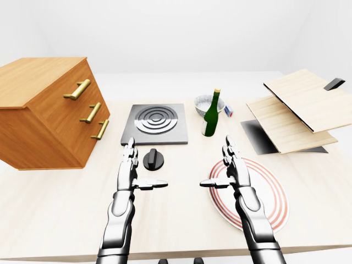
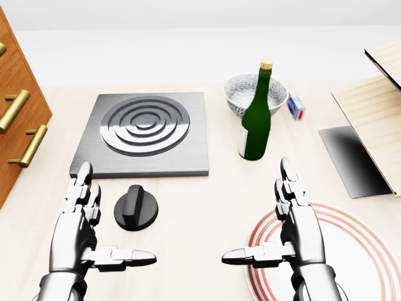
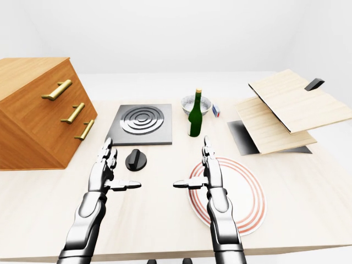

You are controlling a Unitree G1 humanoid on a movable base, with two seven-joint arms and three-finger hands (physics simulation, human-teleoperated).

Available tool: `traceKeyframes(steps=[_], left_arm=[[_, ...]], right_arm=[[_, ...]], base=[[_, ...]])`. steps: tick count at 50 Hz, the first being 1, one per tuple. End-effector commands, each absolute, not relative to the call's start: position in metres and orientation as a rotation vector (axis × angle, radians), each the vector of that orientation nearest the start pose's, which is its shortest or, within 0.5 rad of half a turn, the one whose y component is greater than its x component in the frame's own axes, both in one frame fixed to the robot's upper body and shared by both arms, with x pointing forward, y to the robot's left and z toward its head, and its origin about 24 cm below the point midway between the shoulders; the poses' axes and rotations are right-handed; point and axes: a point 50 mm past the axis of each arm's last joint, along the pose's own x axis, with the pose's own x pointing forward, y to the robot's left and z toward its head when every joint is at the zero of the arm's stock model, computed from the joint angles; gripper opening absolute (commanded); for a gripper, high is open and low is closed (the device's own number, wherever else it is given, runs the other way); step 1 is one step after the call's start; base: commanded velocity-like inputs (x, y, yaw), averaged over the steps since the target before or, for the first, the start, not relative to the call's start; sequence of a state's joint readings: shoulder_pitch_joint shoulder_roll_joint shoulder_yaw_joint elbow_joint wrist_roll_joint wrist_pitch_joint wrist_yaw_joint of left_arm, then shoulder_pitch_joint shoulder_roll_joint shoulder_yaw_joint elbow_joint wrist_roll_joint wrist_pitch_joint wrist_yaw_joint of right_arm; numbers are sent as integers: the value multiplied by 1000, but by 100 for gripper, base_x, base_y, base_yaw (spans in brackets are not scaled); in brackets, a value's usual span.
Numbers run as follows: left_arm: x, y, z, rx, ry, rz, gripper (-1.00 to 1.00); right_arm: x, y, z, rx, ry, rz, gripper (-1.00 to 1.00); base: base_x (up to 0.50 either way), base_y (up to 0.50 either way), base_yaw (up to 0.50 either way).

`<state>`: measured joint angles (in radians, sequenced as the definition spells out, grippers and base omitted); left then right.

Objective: Turn on the stove.

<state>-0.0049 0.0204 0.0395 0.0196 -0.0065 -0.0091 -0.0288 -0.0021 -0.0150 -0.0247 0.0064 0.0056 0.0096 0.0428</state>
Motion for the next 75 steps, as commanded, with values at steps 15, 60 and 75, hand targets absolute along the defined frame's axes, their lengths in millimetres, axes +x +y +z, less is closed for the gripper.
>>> traceKeyframes(steps=[15, 60, 75], left_arm=[[263, 159, 25, 26, 56, 27, 100], [308, 141, -7, 43, 236, 51, 100], [295, 112, -4, 70, 190, -51, 100]], right_arm=[[252, -155, 39, -1, 24, 13, 100], [252, -151, 37, 6, 39, 27, 100], [252, -151, 36, 3, 41, 28, 100]], base=[[0, 0, 0], [0, 0, 0], [0, 0, 0]])
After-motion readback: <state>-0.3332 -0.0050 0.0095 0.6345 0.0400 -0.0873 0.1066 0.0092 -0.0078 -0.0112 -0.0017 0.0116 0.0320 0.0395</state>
